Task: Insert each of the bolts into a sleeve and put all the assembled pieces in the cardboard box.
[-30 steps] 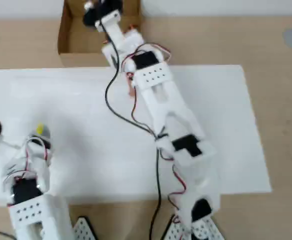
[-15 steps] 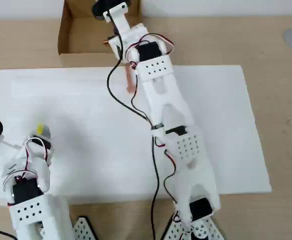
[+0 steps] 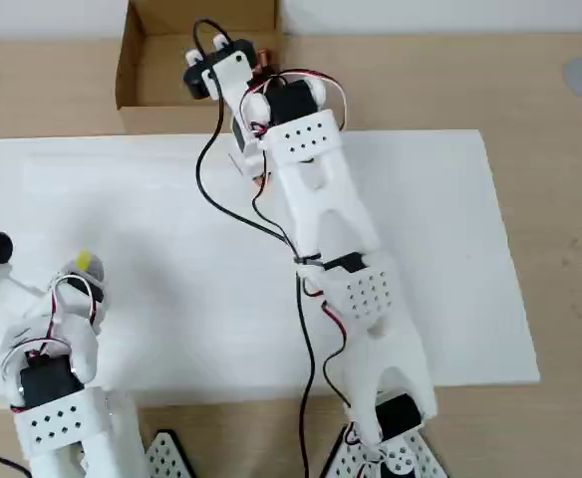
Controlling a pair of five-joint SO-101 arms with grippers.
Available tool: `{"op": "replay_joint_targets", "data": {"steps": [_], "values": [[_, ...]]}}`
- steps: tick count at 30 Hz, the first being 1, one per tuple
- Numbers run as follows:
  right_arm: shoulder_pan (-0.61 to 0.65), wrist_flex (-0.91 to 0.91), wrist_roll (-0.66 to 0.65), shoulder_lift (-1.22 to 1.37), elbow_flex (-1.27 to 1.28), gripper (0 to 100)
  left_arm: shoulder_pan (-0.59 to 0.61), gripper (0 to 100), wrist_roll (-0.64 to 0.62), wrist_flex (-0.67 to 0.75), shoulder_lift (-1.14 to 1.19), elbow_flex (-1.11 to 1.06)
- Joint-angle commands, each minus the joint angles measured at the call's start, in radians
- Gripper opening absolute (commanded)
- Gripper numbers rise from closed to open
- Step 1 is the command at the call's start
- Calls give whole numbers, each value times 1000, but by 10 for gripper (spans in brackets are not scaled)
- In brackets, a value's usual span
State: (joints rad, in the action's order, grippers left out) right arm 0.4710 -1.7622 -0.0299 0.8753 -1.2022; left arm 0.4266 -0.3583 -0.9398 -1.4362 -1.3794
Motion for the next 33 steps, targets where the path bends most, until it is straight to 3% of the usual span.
{"op": "replay_joint_targets", "data": {"steps": [1,3,7,11,15,18,21,25,29,33], "values": [[1,-26,-43,-71,-18,11,2,179,147,-57,-1,103],[12,-26,-69,-139,-21,11,0,178,242,-71,1,130],[47,-26,-104,-323,2,11,-6,178,305,-69,5,172],[65,-26,-112,-509,173,11,-109,178,416,-34,90,213],[59,-25,-114,-757,432,11,-175,178,468,129,309,270],[47,-2,-117,-980,654,11,-204,178,453,169,584,420],[18,74,-166,-1216,929,11,-242,178,402,124,891,646],[-54,253,-224,-1523,1388,11,-388,178,333,-44,1193,934],[-101,391,-281,-1807,1784,11,-514,178,316,-153,1316,1145],[-163,471,-282,-1995,2017,11,-562,178,316,-195,1333,1229]]}}
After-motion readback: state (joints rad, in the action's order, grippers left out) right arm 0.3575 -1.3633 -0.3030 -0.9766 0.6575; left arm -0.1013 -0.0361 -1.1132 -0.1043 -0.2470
